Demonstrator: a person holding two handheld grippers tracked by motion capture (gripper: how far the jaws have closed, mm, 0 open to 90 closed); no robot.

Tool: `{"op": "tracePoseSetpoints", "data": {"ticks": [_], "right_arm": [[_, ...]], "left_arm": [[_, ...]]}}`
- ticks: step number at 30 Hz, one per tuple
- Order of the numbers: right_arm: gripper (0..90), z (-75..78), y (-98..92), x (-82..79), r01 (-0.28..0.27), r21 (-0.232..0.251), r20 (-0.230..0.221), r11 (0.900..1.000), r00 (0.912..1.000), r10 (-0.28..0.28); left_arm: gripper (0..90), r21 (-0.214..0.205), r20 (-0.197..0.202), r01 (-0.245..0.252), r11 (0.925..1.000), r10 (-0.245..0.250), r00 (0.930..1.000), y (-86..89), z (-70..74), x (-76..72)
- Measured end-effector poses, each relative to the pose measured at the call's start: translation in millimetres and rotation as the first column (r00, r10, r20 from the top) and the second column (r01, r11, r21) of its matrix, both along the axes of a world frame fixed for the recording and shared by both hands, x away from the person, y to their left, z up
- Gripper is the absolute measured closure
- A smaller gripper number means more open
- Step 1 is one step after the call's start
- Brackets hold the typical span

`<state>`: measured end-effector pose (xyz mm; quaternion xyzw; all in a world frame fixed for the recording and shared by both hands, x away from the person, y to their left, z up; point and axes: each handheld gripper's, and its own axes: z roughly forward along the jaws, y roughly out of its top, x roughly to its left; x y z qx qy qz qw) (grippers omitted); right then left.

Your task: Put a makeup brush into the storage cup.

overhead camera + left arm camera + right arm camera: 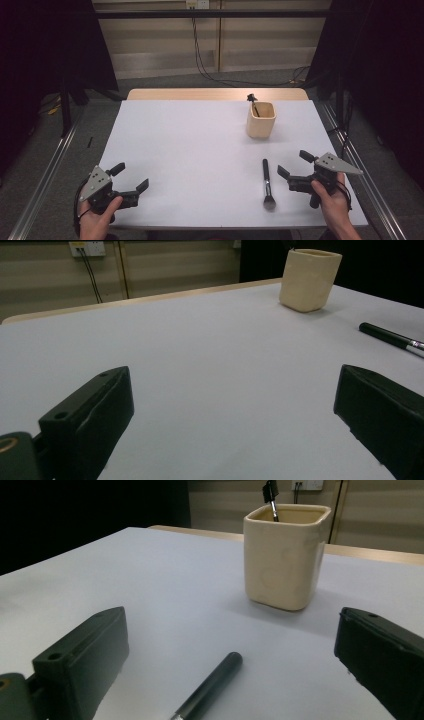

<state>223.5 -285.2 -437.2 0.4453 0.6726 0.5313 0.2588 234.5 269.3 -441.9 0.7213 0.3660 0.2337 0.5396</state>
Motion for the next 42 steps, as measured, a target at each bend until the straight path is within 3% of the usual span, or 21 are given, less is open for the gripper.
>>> {"op": "tracePoseSetpoints", "data": {"ticks": [13, 18, 29, 30, 32, 37, 39, 41, 42], "right_arm": [[0.1, 10.4, 11.7, 11.2, -0.085, -0.040, -0.010, 0.9955, 0.9963, 0.085], [0.1, 11.8, 16.8, 17.7, -0.081, -0.046, -0.022, 0.9957, 0.9966, 0.080], [2.2, 17.0, 22.9, 26.6, -0.103, -0.070, -0.134, 0.9923, 0.9866, 0.093], [2.1, 17.4, 22.9, 27.4, -0.108, -0.073, -0.145, 0.9915, 0.9846, 0.097], [2.1, 20.0, 22.8, 29.9, -0.139, -0.087, -0.204, 0.9864, 0.9718, 0.119], [2.1, 24.3, 22.8, 34.2, -0.150, -0.134, -0.261, 0.9795, 0.9590, 0.111], [2.3, 25.2, 22.2, 36.5, -0.171, -0.148, -0.299, 0.9741, 0.9465, 0.121], [3.7, 25.5, 21.6, 39.7, -0.203, -0.155, -0.356, 0.9668, 0.9245, 0.137], [4.0, 25.4, 21.7, 40.9, -0.208, -0.166, -0.372, 0.9641, 0.9187, 0.134]], "left_arm": [[2.8, 0.000, 0.006, 0.003, 1.0000, -0.003, 1.0000, 0.6, 0.3, -0.6], [2.8, -0.002, 0.006, 0.004, 1.0000, -0.004, 1.0000, 0.9, 0.3, -0.5], [2.8, 0.008, 0.012, 0.013, 0.9999, -0.013, 0.9998, 0.8, 0.4, -0.2], [2.8, 0.009, 0.013, 0.013, 0.9999, -0.013, 0.9998, 0.8, 0.6, -0.3], [2.8, 0.009, 0.013, 0.013, 0.9999, -0.013, 0.9998, 0.6, 0.6, -0.4], [2.8, 0.013, 0.016, 0.018, 0.9998, -0.018, 0.9997, -0.2, 0.8, -0.5], [2.8, 0.016, 0.017, 0.021, 0.9997, -0.021, 0.9996, -0.7, 1.2, -0.9], [2.8, 0.016, 0.016, 0.025, 0.9996, -0.025, 0.9996, -1.2, 1.0, -0.9], [2.8, 0.016, 0.017, 0.026, 0.9995, -0.026, 0.9995, -1.4, 1.0, -0.9]]}}
